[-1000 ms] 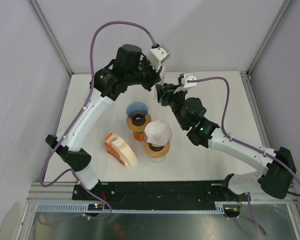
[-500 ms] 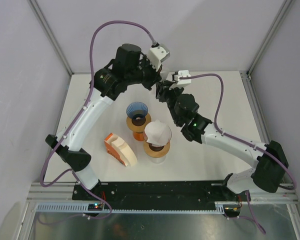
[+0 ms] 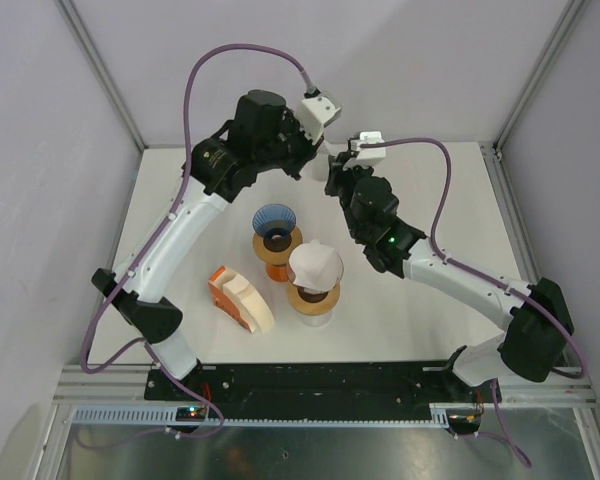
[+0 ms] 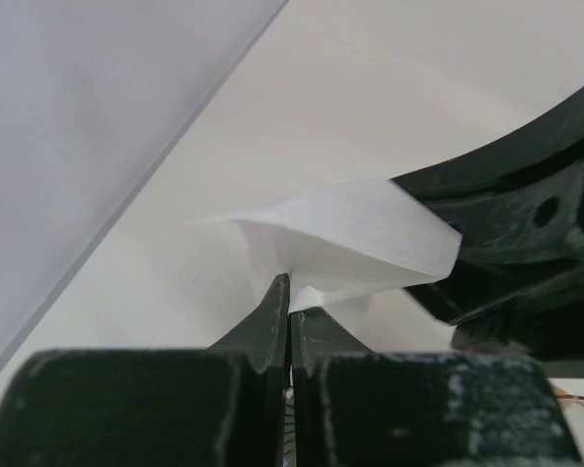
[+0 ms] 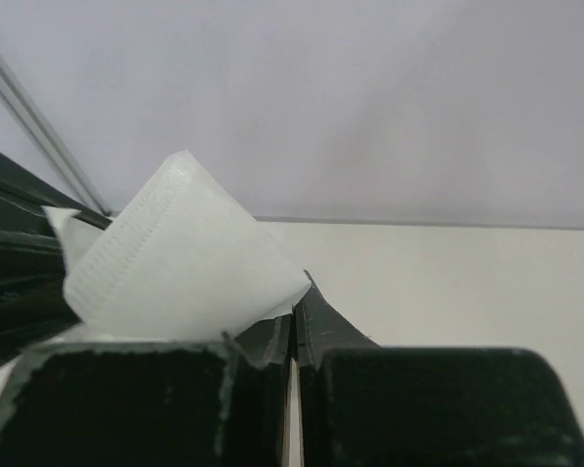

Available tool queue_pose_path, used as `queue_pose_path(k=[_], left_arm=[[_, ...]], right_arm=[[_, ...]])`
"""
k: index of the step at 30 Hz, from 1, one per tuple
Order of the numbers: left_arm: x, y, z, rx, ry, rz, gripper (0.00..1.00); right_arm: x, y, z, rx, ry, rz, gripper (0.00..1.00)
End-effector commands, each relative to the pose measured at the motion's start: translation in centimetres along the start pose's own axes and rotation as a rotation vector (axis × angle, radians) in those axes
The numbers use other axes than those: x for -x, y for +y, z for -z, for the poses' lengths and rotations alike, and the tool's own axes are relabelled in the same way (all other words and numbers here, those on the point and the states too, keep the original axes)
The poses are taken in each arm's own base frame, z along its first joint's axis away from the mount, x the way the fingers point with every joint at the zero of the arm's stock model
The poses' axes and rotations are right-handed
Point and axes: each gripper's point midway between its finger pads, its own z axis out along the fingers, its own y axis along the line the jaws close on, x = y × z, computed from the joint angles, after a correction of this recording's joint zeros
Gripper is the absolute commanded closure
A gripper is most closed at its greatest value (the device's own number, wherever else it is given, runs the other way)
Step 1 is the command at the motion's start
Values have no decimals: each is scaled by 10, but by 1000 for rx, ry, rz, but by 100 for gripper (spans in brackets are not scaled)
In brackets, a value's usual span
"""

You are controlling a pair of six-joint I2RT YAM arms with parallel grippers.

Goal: Place the coffee filter in the dripper
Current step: Place the coffee filter in the coffee dripper.

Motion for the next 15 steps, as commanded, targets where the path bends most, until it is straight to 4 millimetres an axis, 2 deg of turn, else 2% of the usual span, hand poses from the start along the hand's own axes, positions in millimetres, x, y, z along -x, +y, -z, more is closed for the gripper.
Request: queue_pose_path(k=[1,5,11,14,15], left_arm=[[5,31,22,166,12,-65,100],[11,46,31,240,8,-85,100],[13,59,36,311,17,-103,99],[12,54,33,286,12,-92,90],[13,49,32,256,2,-84,83]], right_arm=[[38,-23,2,-90,-57,-19,100],[33,-35,2,-133,-33,-16,100],[30,-32,2,-109,-19,-47,100],[32,-29,1,-88,-21,-65,100],[31,-27,1,-76,-20,-69,100]])
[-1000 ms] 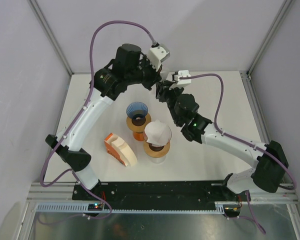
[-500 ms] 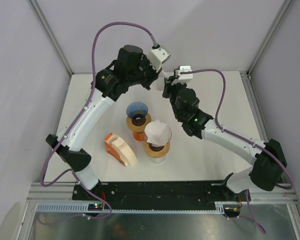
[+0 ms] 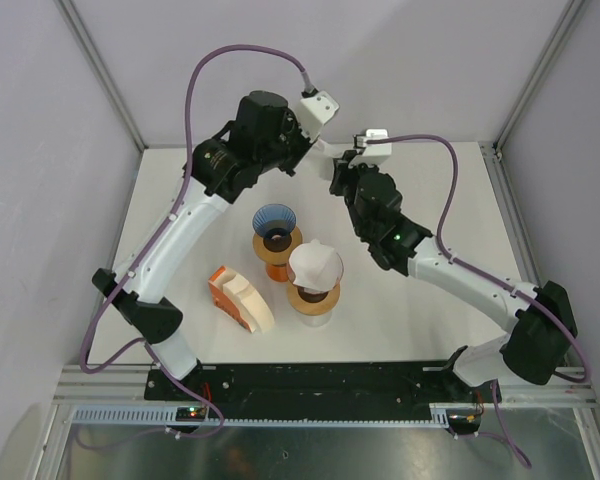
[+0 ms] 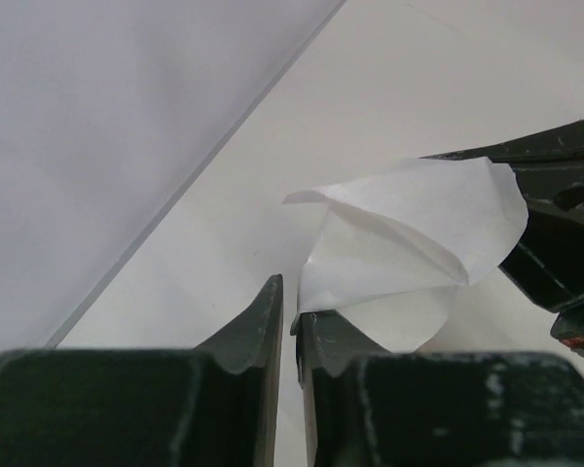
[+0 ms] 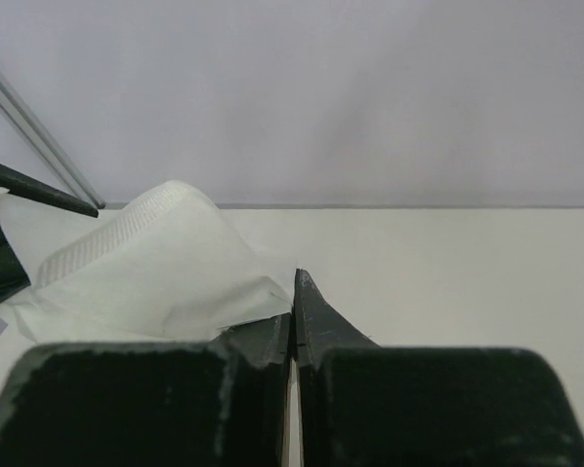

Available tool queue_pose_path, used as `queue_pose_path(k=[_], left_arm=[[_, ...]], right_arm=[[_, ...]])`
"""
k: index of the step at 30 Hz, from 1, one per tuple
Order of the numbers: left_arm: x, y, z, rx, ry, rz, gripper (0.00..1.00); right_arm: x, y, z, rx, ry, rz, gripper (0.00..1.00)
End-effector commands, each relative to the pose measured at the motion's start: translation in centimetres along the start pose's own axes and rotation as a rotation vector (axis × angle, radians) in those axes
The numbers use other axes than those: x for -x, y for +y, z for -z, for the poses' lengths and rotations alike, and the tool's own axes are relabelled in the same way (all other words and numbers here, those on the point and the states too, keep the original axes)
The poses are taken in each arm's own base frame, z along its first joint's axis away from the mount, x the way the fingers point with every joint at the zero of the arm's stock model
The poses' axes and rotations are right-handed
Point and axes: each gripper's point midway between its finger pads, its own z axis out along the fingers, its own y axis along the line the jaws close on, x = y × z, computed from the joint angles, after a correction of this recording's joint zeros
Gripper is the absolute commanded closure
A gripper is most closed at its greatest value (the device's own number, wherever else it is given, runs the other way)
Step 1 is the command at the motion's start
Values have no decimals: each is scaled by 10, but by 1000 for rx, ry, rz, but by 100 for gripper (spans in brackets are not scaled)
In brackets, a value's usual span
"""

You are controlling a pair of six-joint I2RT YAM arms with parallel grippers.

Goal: Place the coffee filter in the dripper
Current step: Place the coffee filter in the coffee dripper.

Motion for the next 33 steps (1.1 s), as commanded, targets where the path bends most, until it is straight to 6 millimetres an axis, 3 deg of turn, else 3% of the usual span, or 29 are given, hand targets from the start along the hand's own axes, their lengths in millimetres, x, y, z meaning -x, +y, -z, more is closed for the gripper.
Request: queue_pose_path(k=[1,5,9,14,17,20,25,29,33], left_arm=[[20,16,23,41,-69,11,78],[32,-4,29,-80,-125,51,66],[47,-7,47,-156,-186,91,41],[54,11,75,-167,-240,117,23],[53,27,91,-162,-264,142,9],[41,46,101,-119,-254,162,2],[13,64,109,-69,-209,177,0],[-17,79,111,-22,-152,198,0],[-47,78,103,-23,-84,214,0]], right_arm=[[34,-11,0,-28,-62,-67,100],[33,-3,-3,29,-32,-85,100],[23,4,-7,83,88,-52,100],[21,4,-6,127,288,29,100],[9,9,1,173,446,80,100],[-1,19,8,222,568,104,100],[-11,44,24,302,719,151,100],[-33,61,37,348,844,197,100],[-46,65,50,352,909,230,100]])
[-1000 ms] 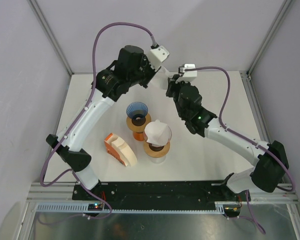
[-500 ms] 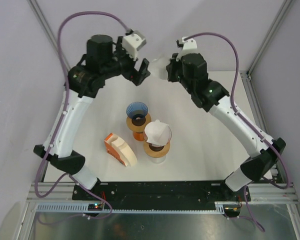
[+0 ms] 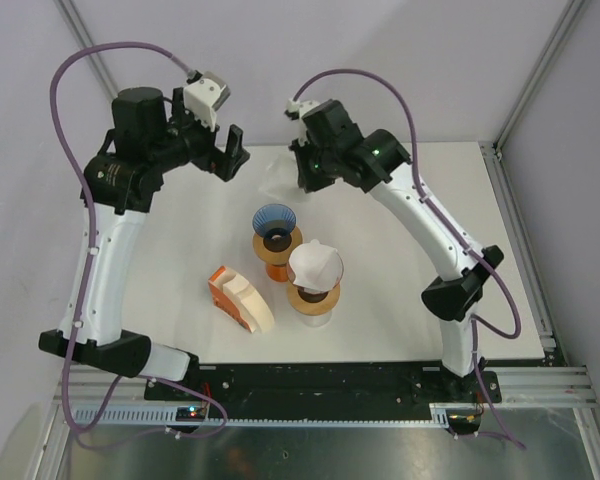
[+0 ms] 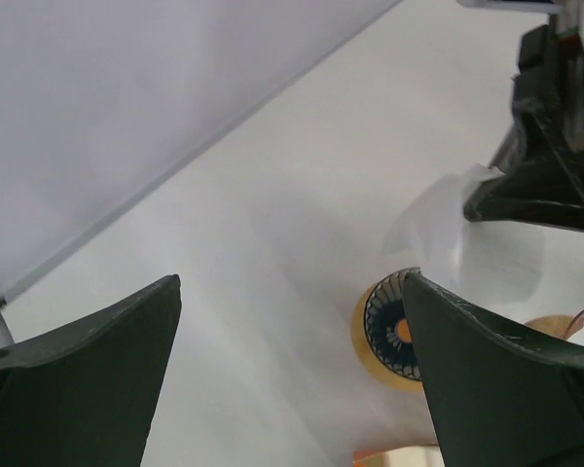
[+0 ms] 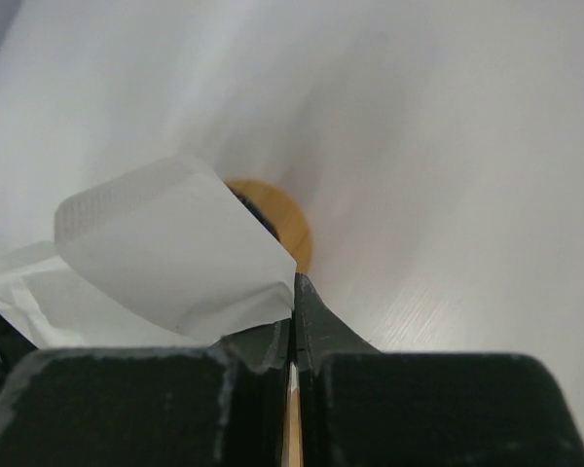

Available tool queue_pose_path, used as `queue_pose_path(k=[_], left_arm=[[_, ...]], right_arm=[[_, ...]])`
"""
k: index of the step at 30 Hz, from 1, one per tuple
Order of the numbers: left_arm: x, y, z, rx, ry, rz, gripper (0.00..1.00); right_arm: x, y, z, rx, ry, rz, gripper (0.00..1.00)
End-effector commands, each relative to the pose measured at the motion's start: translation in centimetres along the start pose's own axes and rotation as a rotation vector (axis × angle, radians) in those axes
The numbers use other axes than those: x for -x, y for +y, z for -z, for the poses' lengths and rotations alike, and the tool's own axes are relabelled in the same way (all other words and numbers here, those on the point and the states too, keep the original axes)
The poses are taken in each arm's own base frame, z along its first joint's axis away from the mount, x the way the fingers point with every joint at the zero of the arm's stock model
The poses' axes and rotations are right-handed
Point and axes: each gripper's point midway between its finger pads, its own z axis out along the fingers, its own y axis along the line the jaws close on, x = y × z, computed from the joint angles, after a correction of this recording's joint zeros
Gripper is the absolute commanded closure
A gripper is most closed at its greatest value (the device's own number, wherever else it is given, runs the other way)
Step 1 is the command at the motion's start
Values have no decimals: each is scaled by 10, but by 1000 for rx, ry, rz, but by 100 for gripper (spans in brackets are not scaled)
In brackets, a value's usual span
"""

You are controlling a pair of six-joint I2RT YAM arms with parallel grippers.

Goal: Place the coffee filter in the dripper
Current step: Place the coffee filter in the coffee dripper.

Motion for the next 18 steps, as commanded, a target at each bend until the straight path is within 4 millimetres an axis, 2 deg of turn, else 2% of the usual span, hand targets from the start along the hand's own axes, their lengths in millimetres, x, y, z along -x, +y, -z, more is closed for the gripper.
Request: queue_pose_path(k=[1,6,11,18], left_arm=[[-29,0,-3,-24,60,6,0],[-57,-14,-16,-106,114,40,0],[-71,-27,-25,-177,131,76,0],[-68,-44,-25,-268,106,102,0]], right_arm=[[-34,10,17,14,147,44,100],[-50,18,10,31,207,70,100],[-65,22,-9,37,277,104,100],[-69,26,-35,64,291,108,100]])
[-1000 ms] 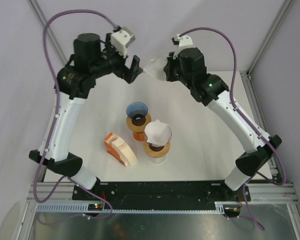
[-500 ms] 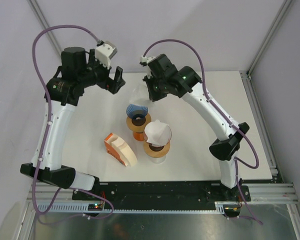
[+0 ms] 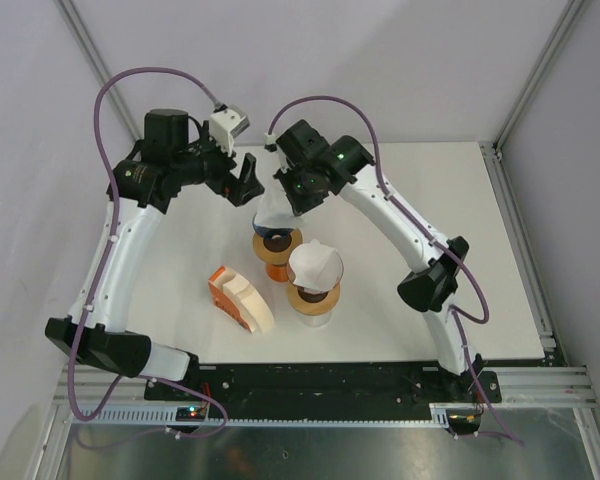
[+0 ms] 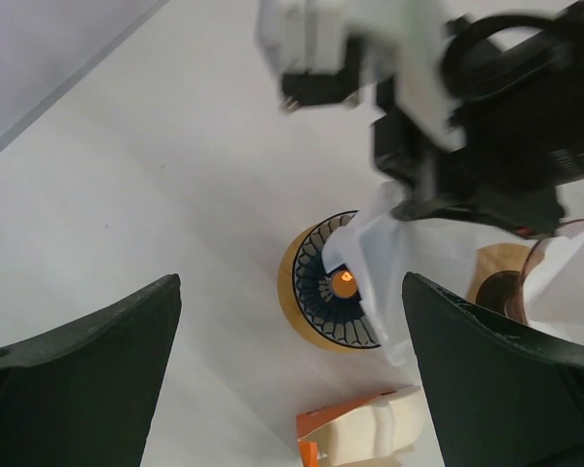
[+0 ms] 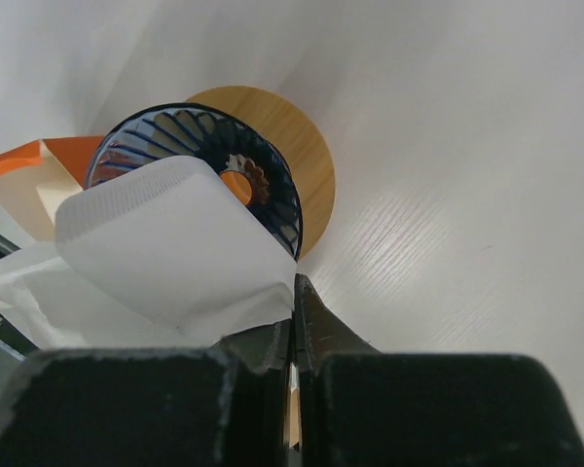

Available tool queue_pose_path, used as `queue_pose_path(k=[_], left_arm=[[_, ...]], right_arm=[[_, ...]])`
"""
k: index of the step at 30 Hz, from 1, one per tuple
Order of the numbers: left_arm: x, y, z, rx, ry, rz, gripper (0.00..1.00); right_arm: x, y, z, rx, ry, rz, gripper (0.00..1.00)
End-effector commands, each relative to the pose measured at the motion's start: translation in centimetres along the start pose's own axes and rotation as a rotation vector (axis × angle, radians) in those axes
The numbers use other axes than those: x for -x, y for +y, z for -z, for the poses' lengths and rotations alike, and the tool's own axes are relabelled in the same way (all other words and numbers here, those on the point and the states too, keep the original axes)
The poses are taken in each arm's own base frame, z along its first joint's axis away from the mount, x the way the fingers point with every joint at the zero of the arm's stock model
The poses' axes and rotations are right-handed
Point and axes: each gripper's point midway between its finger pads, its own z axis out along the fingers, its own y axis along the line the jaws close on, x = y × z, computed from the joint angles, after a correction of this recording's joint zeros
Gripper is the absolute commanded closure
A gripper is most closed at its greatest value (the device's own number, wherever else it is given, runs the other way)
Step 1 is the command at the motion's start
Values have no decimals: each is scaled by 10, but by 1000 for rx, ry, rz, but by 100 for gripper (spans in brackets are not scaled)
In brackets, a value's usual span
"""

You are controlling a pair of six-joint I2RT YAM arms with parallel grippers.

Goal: Place the coffee filter in the dripper
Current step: Place the coffee filter in the coffee dripper.

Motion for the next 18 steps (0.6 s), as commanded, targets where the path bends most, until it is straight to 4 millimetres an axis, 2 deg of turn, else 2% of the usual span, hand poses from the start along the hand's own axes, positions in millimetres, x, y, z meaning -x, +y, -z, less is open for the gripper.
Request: queue_pose_path(k=[1,6,9,14,16,18], left_arm=[[13,-15,4,-79,-61,-8,0],[0,-21,-3,-119,-34,3,0],[-16,-24,-13,-133,8,1,0],[-26,-17,-25,-78,47,-26,3],[-28,-17,-28,-74,53,-35,12],[-31,-19,-31,-84,61,-36,33]], right_arm=[[8,7,-2,44,-19,19,100],[6,10,-7,52,-10,17,100],[5,11,-7,54,-7,19,100],[7,10,-3,42,-18,23,100],[7,10,-1,39,-23,23,100],[8,10,0,37,-28,24,100]])
